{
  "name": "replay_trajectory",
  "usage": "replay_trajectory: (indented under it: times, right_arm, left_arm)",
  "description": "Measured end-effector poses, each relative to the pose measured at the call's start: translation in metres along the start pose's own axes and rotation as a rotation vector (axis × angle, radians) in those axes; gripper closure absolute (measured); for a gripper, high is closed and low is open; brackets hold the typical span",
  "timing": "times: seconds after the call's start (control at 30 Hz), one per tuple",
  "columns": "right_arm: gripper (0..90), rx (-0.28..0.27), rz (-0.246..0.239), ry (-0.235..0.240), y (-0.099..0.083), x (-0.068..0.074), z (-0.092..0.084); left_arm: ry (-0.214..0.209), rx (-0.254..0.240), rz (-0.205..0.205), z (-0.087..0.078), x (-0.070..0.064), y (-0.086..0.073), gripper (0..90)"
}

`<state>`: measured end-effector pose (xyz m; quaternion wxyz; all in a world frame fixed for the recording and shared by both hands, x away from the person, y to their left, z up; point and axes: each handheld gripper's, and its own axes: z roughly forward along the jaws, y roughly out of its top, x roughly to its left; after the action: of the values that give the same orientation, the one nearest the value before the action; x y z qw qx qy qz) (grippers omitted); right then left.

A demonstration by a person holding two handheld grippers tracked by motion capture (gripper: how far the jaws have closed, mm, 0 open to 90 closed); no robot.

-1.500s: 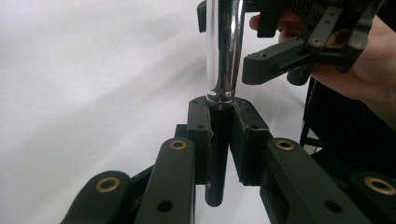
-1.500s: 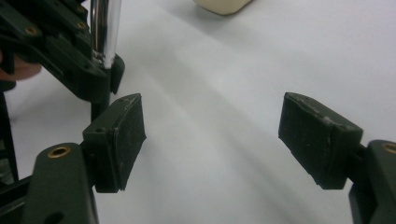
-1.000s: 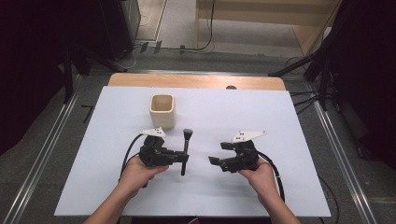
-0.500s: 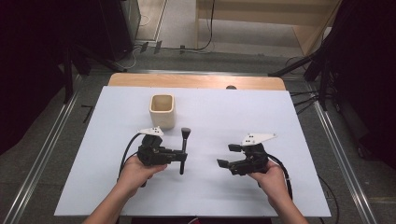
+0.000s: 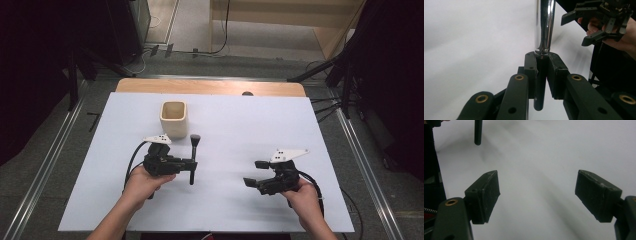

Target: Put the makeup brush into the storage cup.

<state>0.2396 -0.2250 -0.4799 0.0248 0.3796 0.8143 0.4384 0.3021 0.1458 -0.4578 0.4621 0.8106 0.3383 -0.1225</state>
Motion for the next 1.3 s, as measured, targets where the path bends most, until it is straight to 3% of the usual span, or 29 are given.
replay_trajectory:
  times: [0.27, 0.63, 1.13, 1.3]
  right_arm:
    - [20.5, -0.008, 0.012, -0.017, -0.010, -0.004, -0.011]
    - [20.5, 0.017, -0.006, -0.025, -0.009, -0.006, -0.007]
    - [20.5, -0.001, 0.001, -0.021, -0.010, -0.006, -0.007]
    - [20.5, 0.004, 0.000, -0.034, -0.010, -0.007, -0.007]
  left_arm:
    - [0.005, -0.022, -0.015, -0.008, 0.005, 0.001, 79.4]
    - [0.012, -0.029, -0.009, -0.014, 0.005, 0.006, 79.3]
    - [0.036, -0.025, 0.004, -0.025, 0.006, 0.028, 79.3]
    - [0.036, -0.057, 0.003, -0.032, 0.008, 0.039, 79.3]
